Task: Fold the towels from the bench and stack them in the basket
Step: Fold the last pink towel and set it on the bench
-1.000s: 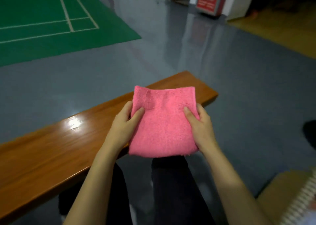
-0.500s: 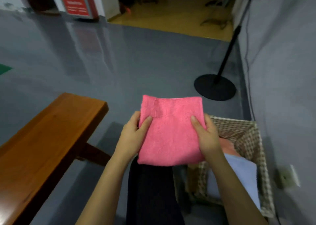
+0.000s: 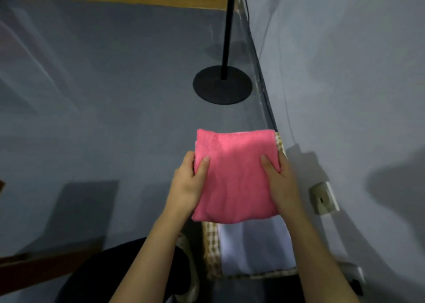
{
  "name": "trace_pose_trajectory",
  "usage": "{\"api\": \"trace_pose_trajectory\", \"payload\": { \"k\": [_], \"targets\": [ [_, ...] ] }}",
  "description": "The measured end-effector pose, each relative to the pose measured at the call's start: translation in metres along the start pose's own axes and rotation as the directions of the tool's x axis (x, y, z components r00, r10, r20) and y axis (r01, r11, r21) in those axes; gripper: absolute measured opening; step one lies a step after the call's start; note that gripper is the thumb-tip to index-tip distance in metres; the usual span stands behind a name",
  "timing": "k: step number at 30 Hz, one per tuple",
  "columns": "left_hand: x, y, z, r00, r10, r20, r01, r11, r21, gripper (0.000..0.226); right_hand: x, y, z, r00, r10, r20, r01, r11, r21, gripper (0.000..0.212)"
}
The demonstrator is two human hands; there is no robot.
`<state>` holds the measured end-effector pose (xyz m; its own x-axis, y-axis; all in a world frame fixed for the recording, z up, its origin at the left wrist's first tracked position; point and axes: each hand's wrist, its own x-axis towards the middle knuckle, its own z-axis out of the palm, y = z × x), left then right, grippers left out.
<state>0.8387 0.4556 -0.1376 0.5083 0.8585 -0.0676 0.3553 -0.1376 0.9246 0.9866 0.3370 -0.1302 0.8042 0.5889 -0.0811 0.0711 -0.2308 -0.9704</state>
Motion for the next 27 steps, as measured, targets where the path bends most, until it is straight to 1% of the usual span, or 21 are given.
{"api": "trace_pose_trajectory", "payload": {
  "k": [1, 2, 4, 5, 6, 9, 11, 14, 17, 19, 22, 25, 27],
  "targets": [
    [0.005, -0.005, 0.01, 1.0, -0.011, 0.007, 0.011, 1.0, -0.006, 0.028, 0.009, 0.011, -0.002, 1.0, 0.015, -0.005, -0.015, 1.0, -0.017, 0.032],
    [0.01, -0.01, 0.019, 1.0, -0.018, 0.012, 0.018, 1.0, -0.011, 0.028, 0.017, 0.02, -0.004, 1.0, 0.026, -0.007, -0.026, 0.999, -0.033, 0.041],
    [0.02, -0.018, 0.034, 1.0, -0.02, 0.023, 0.02, 1.0, -0.013, 0.024, 0.031, 0.033, -0.005, 0.997, 0.072, -0.007, -0.073, 0.996, -0.056, 0.064],
    [0.025, -0.023, 0.04, 0.999, -0.021, 0.031, 0.021, 1.0, -0.005, 0.02, 0.037, 0.039, -0.005, 0.996, 0.089, -0.005, -0.089, 0.994, -0.062, 0.071],
    [0.031, -0.029, 0.046, 0.999, -0.023, 0.036, 0.023, 1.0, 0.013, 0.017, 0.044, 0.046, -0.006, 0.996, 0.094, 0.0, -0.094, 0.994, -0.06, 0.072],
    [0.046, -0.043, 0.061, 0.999, -0.032, 0.032, 0.03, 0.996, 0.081, 0.018, 0.061, 0.062, -0.007, 0.994, 0.112, 0.014, -0.111, 0.992, -0.065, 0.056],
    [0.054, -0.051, 0.07, 0.999, -0.044, 0.025, 0.042, 0.994, 0.101, 0.02, 0.07, 0.072, -0.009, 0.993, 0.116, 0.028, -0.113, 0.99, -0.089, 0.049],
    [0.061, -0.058, 0.084, 0.998, -0.061, -0.015, 0.062, 0.991, 0.121, 0.021, 0.079, 0.082, -0.011, 0.987, 0.147, 0.061, -0.141, 0.985, -0.1, 0.048],
    [0.064, -0.061, 0.096, 0.997, -0.059, -0.054, 0.065, 0.99, 0.127, 0.02, 0.087, 0.092, -0.013, 0.98, 0.188, 0.061, -0.181, 0.977, -0.111, 0.051],
    [0.066, -0.062, 0.103, 0.996, -0.048, -0.074, 0.057, 0.991, 0.118, 0.018, 0.092, 0.097, -0.015, 0.981, 0.187, 0.054, -0.179, 0.976, -0.127, 0.052],
    [0.071, -0.064, 0.113, 0.994, -0.038, -0.102, 0.05, 0.991, 0.122, 0.013, 0.102, 0.103, -0.015, 0.988, 0.143, 0.056, -0.133, 0.98, -0.149, 0.049],
    [0.075, -0.069, 0.121, 0.994, -0.065, -0.085, 0.076, 0.988, 0.137, 0.009, 0.109, 0.118, -0.012, 0.981, 0.173, 0.084, -0.154, 0.969, -0.195, 0.046],
    [0.076, -0.077, 0.126, 0.994, -0.095, -0.061, 0.104, 0.981, 0.163, 0.015, 0.111, 0.13, -0.009, 0.975, 0.202, 0.095, -0.18, 0.962, -0.207, 0.045]
  ]
}}
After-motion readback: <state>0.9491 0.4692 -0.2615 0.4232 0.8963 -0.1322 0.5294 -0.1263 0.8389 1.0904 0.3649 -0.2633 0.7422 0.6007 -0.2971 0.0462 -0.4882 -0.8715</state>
